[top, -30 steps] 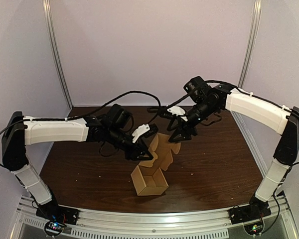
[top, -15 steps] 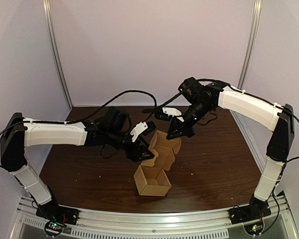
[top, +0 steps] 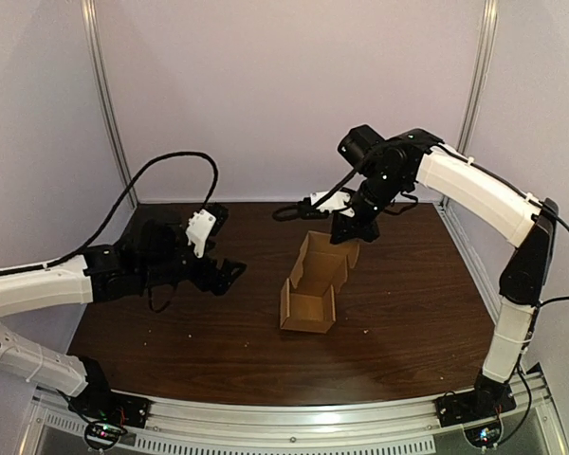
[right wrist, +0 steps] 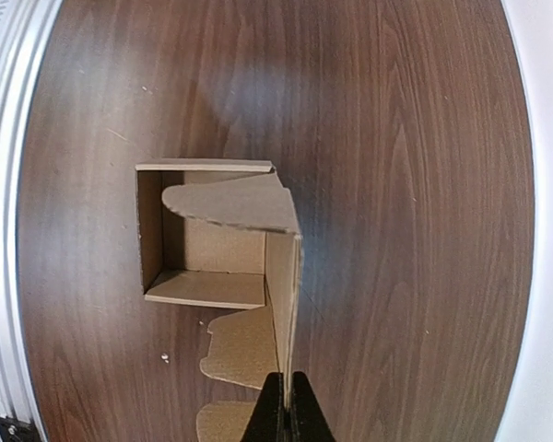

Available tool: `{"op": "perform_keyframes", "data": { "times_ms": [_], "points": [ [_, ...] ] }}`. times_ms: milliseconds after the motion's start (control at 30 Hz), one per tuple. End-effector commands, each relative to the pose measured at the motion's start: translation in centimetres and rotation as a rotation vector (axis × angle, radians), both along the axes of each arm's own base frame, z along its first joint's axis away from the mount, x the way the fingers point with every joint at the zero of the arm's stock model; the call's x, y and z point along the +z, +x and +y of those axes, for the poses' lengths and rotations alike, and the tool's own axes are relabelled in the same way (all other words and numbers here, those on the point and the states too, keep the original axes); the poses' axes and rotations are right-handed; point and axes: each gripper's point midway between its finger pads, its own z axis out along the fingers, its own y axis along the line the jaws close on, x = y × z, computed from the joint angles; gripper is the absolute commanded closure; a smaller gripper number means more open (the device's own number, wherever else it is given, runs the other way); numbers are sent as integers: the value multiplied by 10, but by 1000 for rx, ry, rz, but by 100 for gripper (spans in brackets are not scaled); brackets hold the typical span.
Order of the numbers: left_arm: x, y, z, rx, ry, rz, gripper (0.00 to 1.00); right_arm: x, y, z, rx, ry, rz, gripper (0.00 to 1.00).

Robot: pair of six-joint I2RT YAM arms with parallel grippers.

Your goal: Fold the paper box

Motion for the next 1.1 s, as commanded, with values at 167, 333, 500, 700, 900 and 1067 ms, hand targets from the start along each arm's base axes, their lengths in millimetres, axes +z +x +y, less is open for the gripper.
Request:
{"op": "perform_keyframes", "data": {
  "times_ms": [167,333,500,700,900,1067],
  "points": [
    [-26,27,51,327,-86,-61,3,-16,22,6,-74,-217,-221,100],
    [-60,39,48,437,-110,36,3,-28,25,20,-109,-271,-247,100],
    [-84,52,39,496,-80,101,3,-33,24,33,-161,-288,-271,99],
    [-102,60,27,511,-90,159,3,-50,12,41,-176,-334,-317,99],
    [-116,57,30,516,-64,187,3,-52,-4,50,-179,-334,-325,97],
    [-127,54,39,545,-43,215,3,-66,-25,55,-168,-360,-311,95]
  ]
}}
